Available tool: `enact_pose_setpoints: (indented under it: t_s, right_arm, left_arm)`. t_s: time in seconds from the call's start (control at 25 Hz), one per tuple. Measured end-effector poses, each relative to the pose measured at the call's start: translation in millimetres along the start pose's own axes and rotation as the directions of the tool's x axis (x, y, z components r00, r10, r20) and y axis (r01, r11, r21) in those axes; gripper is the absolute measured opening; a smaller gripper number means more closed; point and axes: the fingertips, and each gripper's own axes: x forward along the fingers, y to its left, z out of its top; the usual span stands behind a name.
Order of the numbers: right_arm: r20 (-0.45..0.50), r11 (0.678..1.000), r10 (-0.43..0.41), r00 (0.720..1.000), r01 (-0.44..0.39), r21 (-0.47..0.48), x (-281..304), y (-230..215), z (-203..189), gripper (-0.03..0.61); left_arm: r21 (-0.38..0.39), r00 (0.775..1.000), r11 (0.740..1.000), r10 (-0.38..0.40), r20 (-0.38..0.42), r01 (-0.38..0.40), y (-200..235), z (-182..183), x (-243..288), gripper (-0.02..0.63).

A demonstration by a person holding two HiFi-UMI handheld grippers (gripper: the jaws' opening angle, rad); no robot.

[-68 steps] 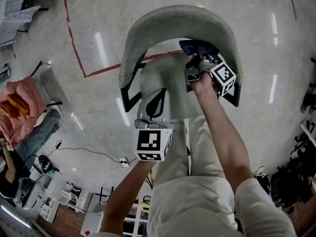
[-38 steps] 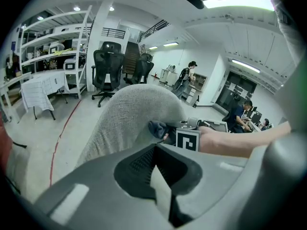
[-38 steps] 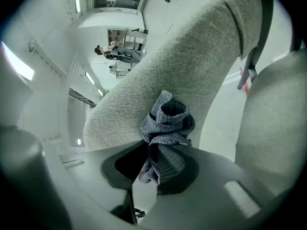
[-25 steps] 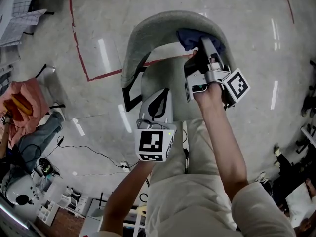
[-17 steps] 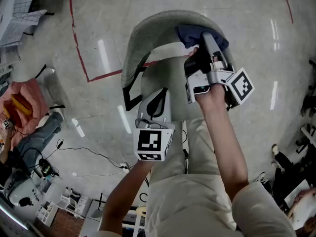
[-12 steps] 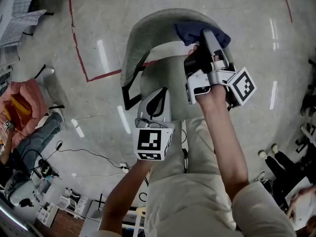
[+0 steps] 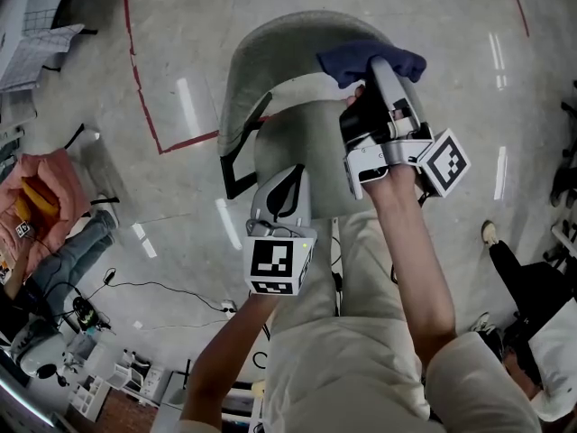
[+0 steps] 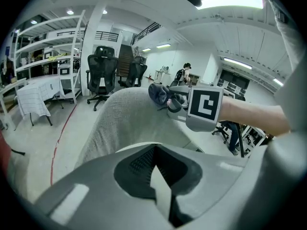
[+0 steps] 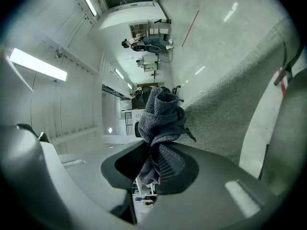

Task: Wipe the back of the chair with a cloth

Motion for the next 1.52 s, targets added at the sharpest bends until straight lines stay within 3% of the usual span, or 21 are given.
enact_pose_setpoints:
  t_s: [0.68,0.88,1.52]
  right_arm:
    - [0.042,0.987,-0.161,0.986,0.161,0.008,-85,-80,-1,0.089]
    - [0.078,0.963,-0.266,0.961,0.262,0.053,-101,-128,3,0.088]
    - [0.107,0.889,-0.456,0.883,0.446,0.108,-97,-228,34,0.088]
  left_arm:
    - [0.047,0.998,0.997,-0.052,-0.032,0.053,-30,-13,-1,0.0]
    - [0.047,0.997,0.997,-0.057,-0.053,0.06,-33,-17,6,0.0]
    - [0.009,0.997,0.999,-0.043,-0.066,0.043,-25,-1,33,0.0]
